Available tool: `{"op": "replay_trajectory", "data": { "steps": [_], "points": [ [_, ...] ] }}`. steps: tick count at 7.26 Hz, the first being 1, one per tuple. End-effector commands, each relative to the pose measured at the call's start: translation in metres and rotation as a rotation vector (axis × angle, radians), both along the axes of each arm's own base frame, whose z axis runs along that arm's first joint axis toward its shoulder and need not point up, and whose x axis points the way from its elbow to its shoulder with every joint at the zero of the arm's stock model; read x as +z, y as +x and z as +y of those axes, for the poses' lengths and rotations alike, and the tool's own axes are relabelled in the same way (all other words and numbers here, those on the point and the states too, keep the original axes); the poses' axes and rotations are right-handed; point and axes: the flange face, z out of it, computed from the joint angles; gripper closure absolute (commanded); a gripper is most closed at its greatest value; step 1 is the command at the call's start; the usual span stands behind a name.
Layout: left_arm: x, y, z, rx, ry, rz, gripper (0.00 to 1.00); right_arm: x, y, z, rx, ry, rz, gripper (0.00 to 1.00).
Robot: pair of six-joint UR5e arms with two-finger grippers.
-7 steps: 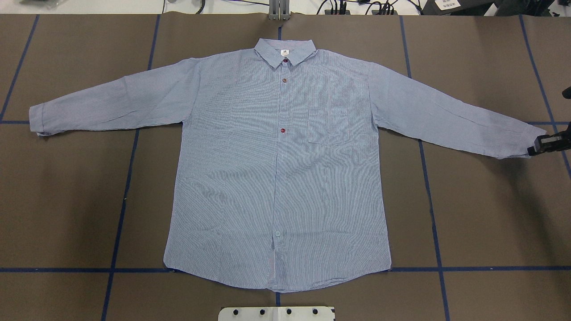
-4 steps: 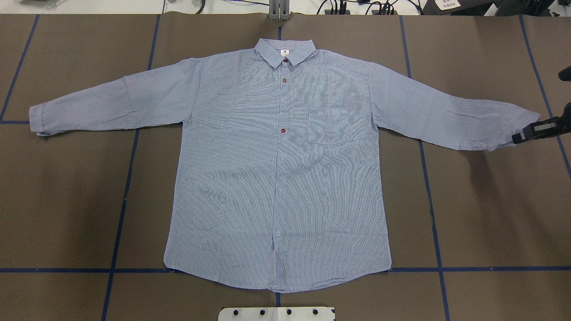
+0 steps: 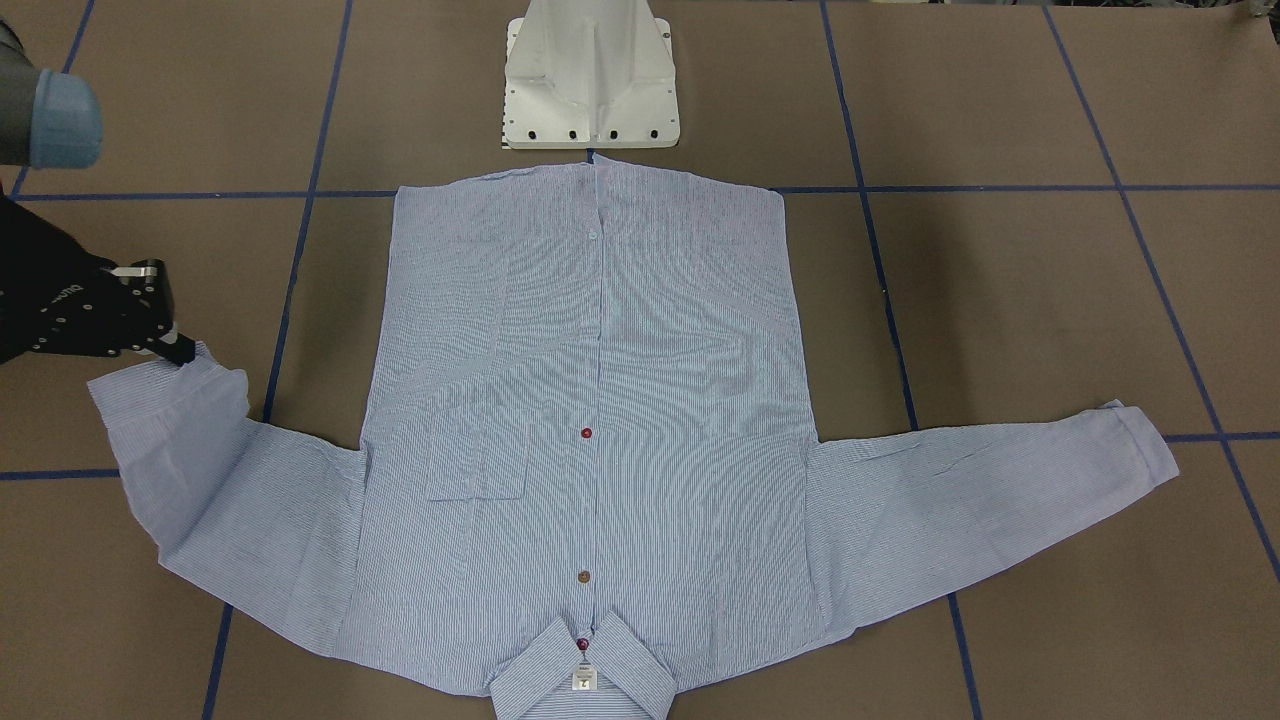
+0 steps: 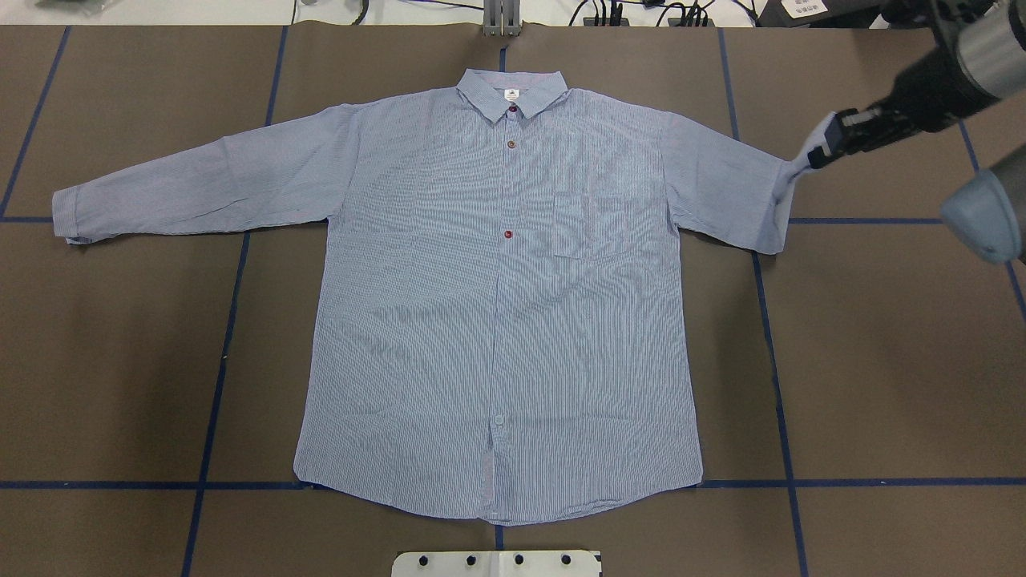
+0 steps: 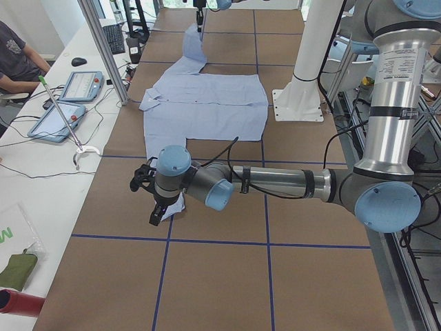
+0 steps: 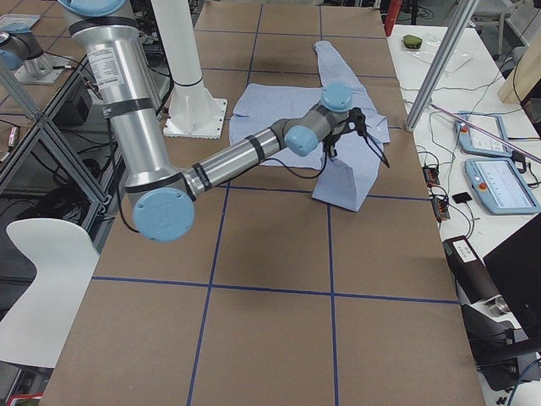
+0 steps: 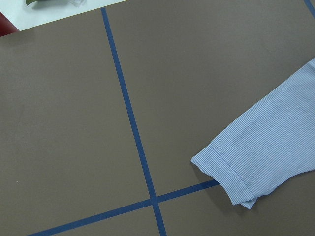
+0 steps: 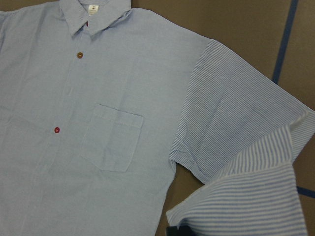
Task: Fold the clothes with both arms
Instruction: 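Lift the cuff with the right gripper and carry it across the shirt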
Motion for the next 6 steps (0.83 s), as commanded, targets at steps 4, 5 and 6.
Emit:
{"op": "replay_trajectory", "data": {
  "steps": [4,5,6],
  "points": [
    [0.006,0.000,0.000,-0.001,-0.014,-0.002,0.00,-0.149,-0.078,-0.058,0.001,0.045,-0.030,1.00],
    [0.006,0.000,-0.001,-0.001,-0.014,-0.002,0.00,-0.170,-0.103,-0.064,0.006,0.067,-0.016,1.00],
    [0.006,0.000,-0.001,-0.001,-0.016,-0.002,0.00,-0.183,-0.122,-0.066,0.023,0.090,0.008,1.00]
  ]
}}
